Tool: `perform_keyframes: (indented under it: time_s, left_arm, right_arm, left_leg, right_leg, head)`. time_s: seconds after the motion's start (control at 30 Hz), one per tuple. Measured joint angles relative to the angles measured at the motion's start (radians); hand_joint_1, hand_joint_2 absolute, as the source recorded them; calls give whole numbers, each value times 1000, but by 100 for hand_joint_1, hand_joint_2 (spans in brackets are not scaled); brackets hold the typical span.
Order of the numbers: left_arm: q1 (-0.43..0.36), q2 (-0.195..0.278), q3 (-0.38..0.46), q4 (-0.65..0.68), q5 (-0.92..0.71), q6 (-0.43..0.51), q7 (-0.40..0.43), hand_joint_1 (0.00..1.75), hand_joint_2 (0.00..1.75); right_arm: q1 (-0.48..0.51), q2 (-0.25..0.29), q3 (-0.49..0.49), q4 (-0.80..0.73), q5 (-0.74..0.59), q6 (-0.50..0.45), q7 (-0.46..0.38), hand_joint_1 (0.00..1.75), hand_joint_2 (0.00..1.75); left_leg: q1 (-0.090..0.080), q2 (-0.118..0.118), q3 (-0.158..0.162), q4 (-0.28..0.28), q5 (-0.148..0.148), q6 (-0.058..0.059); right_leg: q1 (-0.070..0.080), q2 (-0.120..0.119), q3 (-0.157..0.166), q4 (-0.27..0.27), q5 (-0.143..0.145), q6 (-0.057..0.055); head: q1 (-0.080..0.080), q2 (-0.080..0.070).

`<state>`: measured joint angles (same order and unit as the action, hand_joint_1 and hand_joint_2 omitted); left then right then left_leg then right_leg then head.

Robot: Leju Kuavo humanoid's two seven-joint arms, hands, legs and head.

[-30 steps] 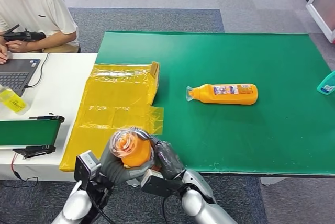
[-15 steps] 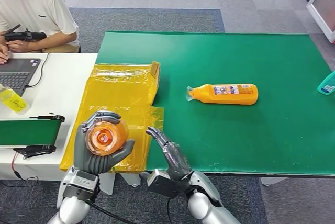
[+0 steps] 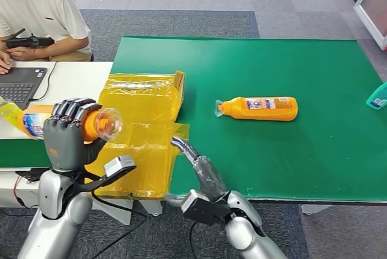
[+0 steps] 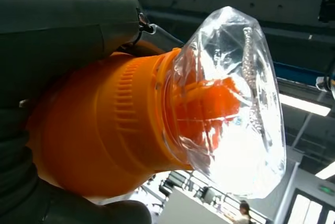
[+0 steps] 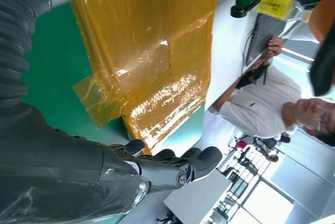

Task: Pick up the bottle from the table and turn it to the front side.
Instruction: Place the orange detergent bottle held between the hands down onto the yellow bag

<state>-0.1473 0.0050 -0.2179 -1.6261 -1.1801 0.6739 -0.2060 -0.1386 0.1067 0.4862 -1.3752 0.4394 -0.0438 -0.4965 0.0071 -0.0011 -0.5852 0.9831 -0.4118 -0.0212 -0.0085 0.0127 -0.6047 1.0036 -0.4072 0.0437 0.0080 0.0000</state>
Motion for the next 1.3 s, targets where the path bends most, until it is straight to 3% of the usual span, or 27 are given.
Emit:
perform_keyframes:
  time_s: [0.3, 0.63, 0.8, 1.0, 1.3]
  left_arm:
    - [-181, 75, 2, 207, -134, -161, 30, 175, 175]
    - [-296, 88, -38, 408, -165, -224, 74, 175, 175]
    - [-359, 60, -87, 564, -220, -251, 112, 175, 175]
    - [-402, -25, -142, 766, -220, -240, 129, 175, 175]
    - [-406, -89, -182, 910, -217, -220, 144, 175, 175]
  right_arm:
    - [-16, -24, 4, -61, -45, 56, -14, 0, 175]
    - [-40, -27, 23, -61, -59, 80, -28, 0, 175]
    - [-51, -27, 42, -61, -66, 93, -33, 0, 175]
    - [-56, -27, 73, -61, -73, 112, -41, 0, 175]
    - [-53, -27, 100, -61, -70, 118, -60, 0, 175]
  left_leg:
    - [0, 0, -1, 0, 1, 0]
    - [0, 0, -2, 0, 2, 0]
    - [0, 0, -2, 0, 2, 0]
    - [0, 0, -3, 0, 2, 0]
    - [0, 0, -4, 0, 2, 0]
  right_leg:
    - [0, 0, -1, 0, 2, 1]
    - [0, 0, -2, 0, 2, 1]
    - [0, 0, -2, 0, 2, 1]
    - [-1, 0, -2, 0, 3, 1]
    - [0, 0, -3, 0, 3, 1]
  head:
    - [0, 0]
    - [0, 0]
    - [0, 0]
    - [0, 0]
    - [0, 0]
